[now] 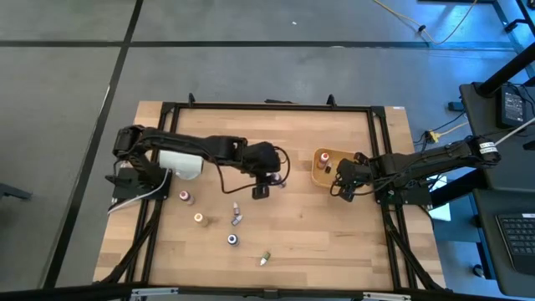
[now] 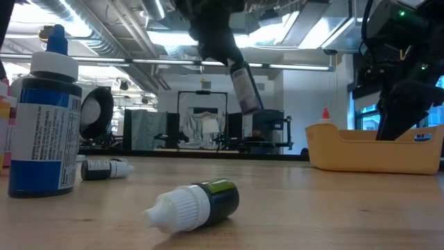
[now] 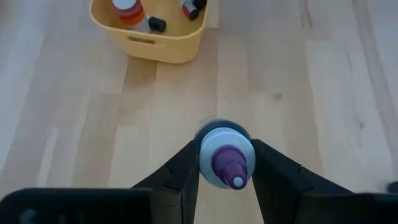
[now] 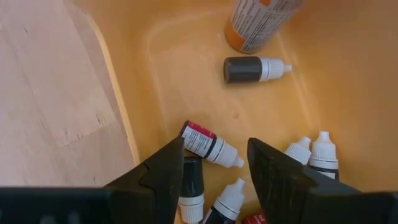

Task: Pick & Place food coloring
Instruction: Put the violet food coloring into the yellow bin

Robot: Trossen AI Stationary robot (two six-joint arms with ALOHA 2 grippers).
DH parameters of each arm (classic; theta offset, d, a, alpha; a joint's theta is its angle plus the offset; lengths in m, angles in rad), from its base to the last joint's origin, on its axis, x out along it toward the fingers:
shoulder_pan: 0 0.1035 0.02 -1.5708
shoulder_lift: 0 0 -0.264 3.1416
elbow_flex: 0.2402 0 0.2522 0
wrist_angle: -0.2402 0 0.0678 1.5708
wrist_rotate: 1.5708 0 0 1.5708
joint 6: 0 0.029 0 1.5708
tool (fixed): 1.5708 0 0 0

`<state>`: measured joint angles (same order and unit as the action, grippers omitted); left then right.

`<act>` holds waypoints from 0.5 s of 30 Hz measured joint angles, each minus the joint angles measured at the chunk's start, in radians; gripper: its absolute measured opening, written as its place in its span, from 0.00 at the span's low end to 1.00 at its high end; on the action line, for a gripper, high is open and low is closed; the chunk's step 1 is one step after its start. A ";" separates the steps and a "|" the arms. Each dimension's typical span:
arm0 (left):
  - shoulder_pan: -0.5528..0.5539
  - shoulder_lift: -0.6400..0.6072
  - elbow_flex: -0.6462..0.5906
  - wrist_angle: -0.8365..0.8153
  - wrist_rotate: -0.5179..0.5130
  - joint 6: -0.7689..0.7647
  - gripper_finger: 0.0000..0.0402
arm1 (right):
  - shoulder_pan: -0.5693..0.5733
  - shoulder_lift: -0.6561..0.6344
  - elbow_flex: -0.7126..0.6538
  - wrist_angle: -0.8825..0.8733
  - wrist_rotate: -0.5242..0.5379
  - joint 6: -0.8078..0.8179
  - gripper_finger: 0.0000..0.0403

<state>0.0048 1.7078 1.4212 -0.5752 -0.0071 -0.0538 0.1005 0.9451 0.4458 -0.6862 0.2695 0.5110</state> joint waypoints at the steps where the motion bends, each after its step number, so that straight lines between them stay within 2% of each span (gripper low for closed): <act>1: 0.003 0.011 0.014 -0.010 0.000 0.006 0.29 | 0.000 0.000 0.000 0.002 0.000 0.000 0.44; 6: 0.016 0.113 0.133 -0.066 0.004 0.055 0.29 | 0.000 0.000 0.000 0.025 0.000 0.000 0.44; 11: 0.021 0.231 0.247 -0.110 0.056 0.100 0.29 | 0.000 0.000 0.000 0.042 0.000 0.000 0.44; 15: 0.019 0.303 0.300 -0.130 0.077 0.129 0.30 | 0.000 0.000 0.000 0.040 0.000 0.000 0.44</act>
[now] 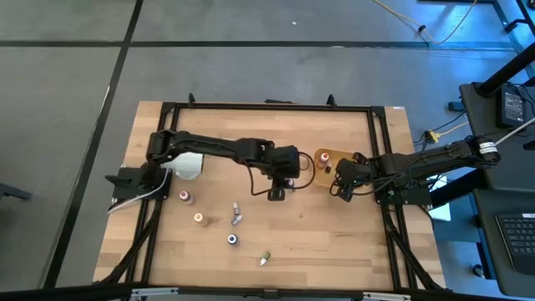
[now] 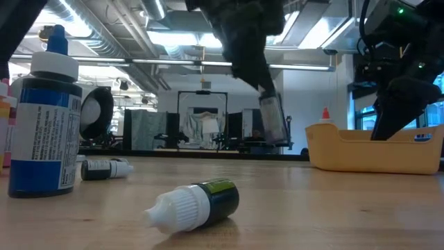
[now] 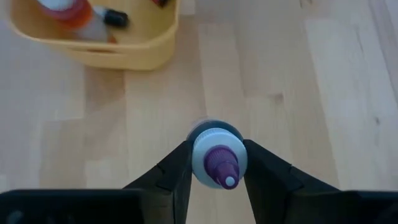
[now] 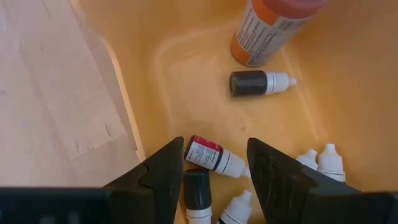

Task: Pick & Place food coloring
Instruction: Put the violet food coloring into the yellow bin

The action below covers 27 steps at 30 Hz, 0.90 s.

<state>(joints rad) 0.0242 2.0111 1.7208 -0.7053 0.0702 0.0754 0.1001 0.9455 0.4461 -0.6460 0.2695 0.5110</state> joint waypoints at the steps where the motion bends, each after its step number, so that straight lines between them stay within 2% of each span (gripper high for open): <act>1: 0.000 0.012 0.006 -0.014 0.003 0.002 0.31 | 0.000 -0.001 0.000 0.001 0.000 0.000 0.44; 18: 0.001 0.088 0.016 -0.016 0.003 -0.027 0.33 | 0.000 0.000 0.000 0.000 0.000 0.000 0.44; 27: 0.001 0.088 0.017 -0.023 0.002 -0.028 0.35 | 0.000 0.000 0.000 -0.001 0.000 0.001 0.44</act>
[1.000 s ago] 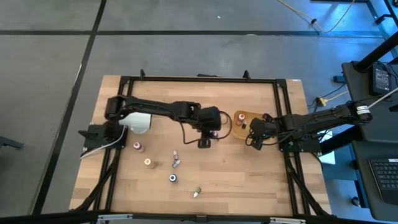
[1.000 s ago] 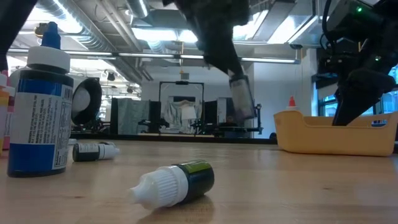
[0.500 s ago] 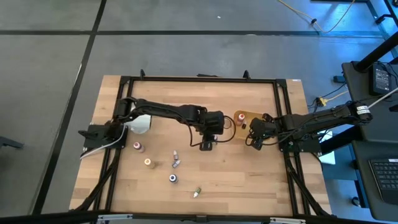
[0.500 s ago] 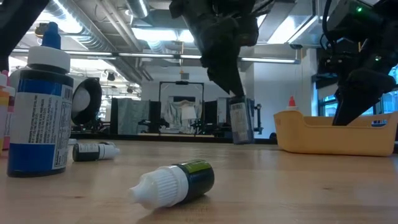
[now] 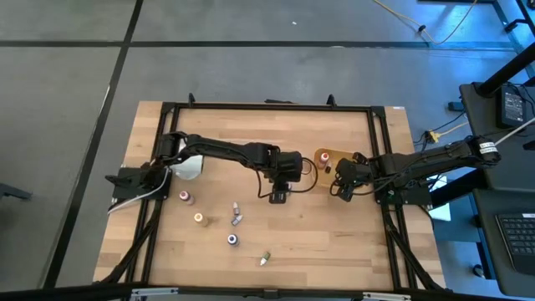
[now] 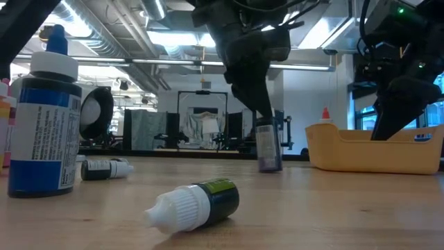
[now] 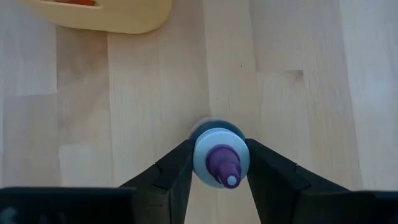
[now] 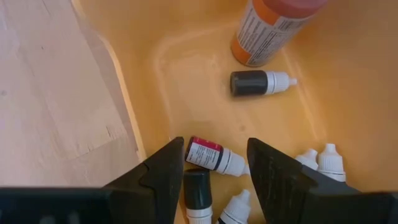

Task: Pick & Place food coloring
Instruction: Put the violet food coloring into the yellow bin

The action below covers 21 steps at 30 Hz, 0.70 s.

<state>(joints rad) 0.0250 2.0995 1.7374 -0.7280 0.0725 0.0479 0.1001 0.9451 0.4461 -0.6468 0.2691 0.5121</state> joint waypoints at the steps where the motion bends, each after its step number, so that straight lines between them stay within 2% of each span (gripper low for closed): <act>1: 0.000 0.000 0.000 0.001 0.000 0.000 0.35 | 0.000 0.000 0.000 0.000 0.000 0.000 0.44; 9: -0.007 0.000 0.000 -0.001 0.000 -0.033 0.37 | 0.000 0.000 0.000 -0.001 0.000 0.002 0.44; 17: -0.010 -0.002 0.000 -0.010 0.001 -0.026 0.51 | 0.000 0.000 0.000 -0.001 0.000 0.002 0.44; 21: -0.010 -0.014 0.024 -0.024 0.001 -0.041 0.55 | 0.000 0.000 0.000 -0.001 0.000 0.002 0.45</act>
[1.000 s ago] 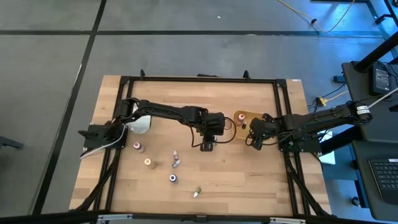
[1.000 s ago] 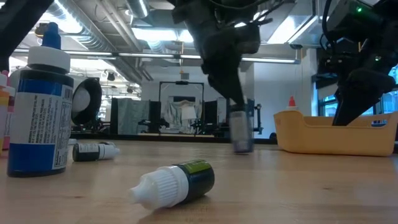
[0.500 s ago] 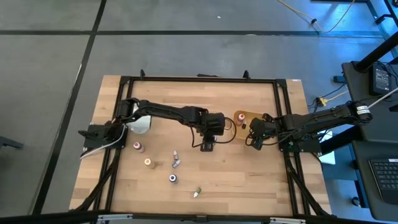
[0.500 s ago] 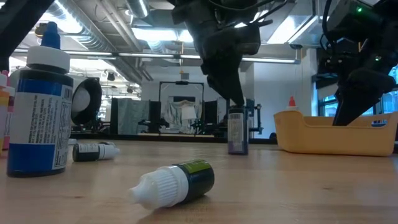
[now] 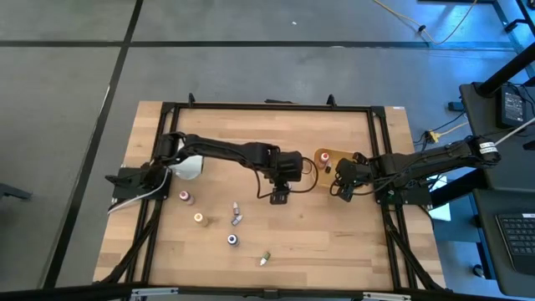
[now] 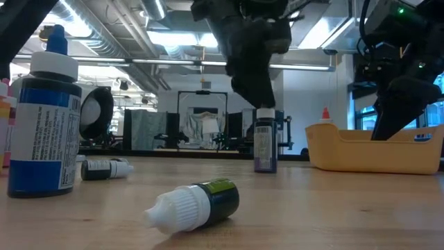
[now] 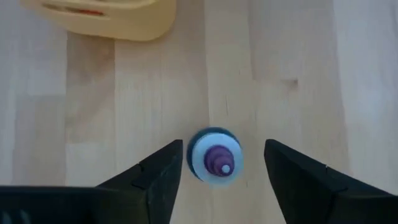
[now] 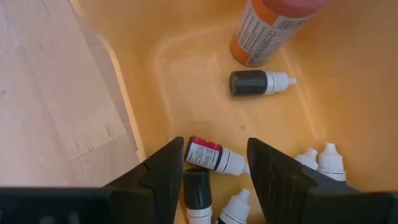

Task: Pick & Place food coloring
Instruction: Put the violet food coloring into the yellow bin

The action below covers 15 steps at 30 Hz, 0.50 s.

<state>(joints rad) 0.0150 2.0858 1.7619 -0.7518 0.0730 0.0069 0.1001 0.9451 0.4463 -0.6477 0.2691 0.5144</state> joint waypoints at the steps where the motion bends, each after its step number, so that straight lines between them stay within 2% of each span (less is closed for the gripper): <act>1: 0.000 -0.009 0.002 -0.014 0.000 0.008 0.56 | 0.000 0.000 0.004 -0.004 0.000 0.000 0.45; 6: 0.000 -0.067 -0.012 -0.051 0.002 0.031 0.56 | 0.000 0.000 0.062 -0.003 0.000 -0.035 0.45; 10: 0.000 -0.160 -0.080 -0.005 0.067 0.094 0.55 | 0.002 0.000 0.147 0.005 -0.001 -0.160 0.45; 13: 0.006 -0.260 -0.186 0.084 0.082 0.085 0.55 | 0.002 0.000 0.200 0.020 -0.005 -0.253 0.45; 15: 0.007 -0.336 -0.289 0.205 0.076 0.073 0.55 | 0.002 0.000 0.226 0.052 -0.008 -0.317 0.45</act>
<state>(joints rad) 0.0219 1.7497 1.4725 -0.5468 0.1490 0.0797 0.1024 0.9447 0.6725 -0.5952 0.2612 0.1978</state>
